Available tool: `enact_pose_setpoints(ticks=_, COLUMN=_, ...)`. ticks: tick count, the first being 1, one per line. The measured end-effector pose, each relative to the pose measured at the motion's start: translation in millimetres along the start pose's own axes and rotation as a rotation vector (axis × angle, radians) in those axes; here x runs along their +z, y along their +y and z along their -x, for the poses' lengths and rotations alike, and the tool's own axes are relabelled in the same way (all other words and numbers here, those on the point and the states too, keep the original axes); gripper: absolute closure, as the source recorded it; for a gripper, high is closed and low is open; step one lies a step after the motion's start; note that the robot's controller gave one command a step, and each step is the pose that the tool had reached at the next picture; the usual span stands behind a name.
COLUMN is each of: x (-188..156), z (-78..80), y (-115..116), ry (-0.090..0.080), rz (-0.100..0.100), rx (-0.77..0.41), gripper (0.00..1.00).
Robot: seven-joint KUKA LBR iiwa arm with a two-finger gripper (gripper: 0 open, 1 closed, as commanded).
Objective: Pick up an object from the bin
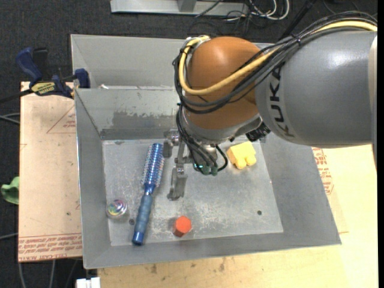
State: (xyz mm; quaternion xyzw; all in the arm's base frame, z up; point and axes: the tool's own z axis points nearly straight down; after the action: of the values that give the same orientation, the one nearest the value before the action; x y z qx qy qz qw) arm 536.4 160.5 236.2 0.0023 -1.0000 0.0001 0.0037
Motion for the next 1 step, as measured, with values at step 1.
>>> enact_pose_setpoints(ticks=1, x=166.8, z=32.8, y=3.6, ry=-0.012, rz=0.002, rx=-0.263, gripper=0.00)
